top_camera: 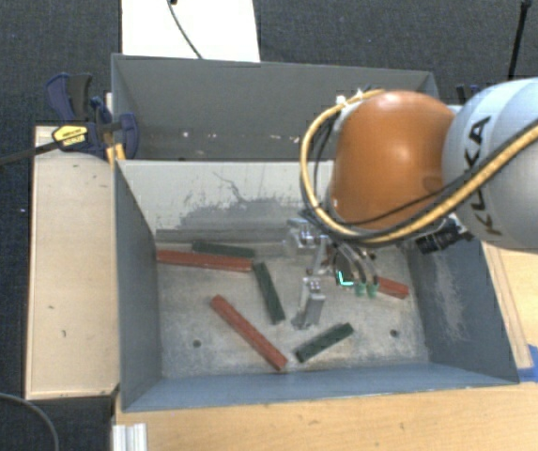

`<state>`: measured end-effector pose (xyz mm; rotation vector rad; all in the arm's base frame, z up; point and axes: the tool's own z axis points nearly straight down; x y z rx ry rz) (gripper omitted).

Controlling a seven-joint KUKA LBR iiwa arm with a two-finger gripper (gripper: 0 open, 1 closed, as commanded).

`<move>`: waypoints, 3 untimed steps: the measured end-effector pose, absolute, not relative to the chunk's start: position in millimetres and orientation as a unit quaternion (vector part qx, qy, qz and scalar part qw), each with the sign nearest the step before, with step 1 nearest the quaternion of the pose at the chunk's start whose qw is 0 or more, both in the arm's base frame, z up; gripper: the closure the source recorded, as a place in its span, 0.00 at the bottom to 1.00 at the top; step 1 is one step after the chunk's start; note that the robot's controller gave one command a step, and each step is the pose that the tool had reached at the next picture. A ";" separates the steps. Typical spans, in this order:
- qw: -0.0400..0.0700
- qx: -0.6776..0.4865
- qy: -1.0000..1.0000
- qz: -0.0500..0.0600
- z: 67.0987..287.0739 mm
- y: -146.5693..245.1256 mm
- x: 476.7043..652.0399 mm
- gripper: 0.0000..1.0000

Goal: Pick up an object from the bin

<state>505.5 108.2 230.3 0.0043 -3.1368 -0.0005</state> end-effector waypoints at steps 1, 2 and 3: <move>0.003 0.029 -1.000 0.000 119.3 35.9 509.6 0.00; -0.001 0.042 -0.999 0.000 68.7 21.2 484.5 0.00; -0.001 0.040 -0.999 -0.001 70.3 22.1 484.9 1.00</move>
Offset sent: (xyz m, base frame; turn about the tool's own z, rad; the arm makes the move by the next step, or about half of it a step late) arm 0.0054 -0.0695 -0.1070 -0.0594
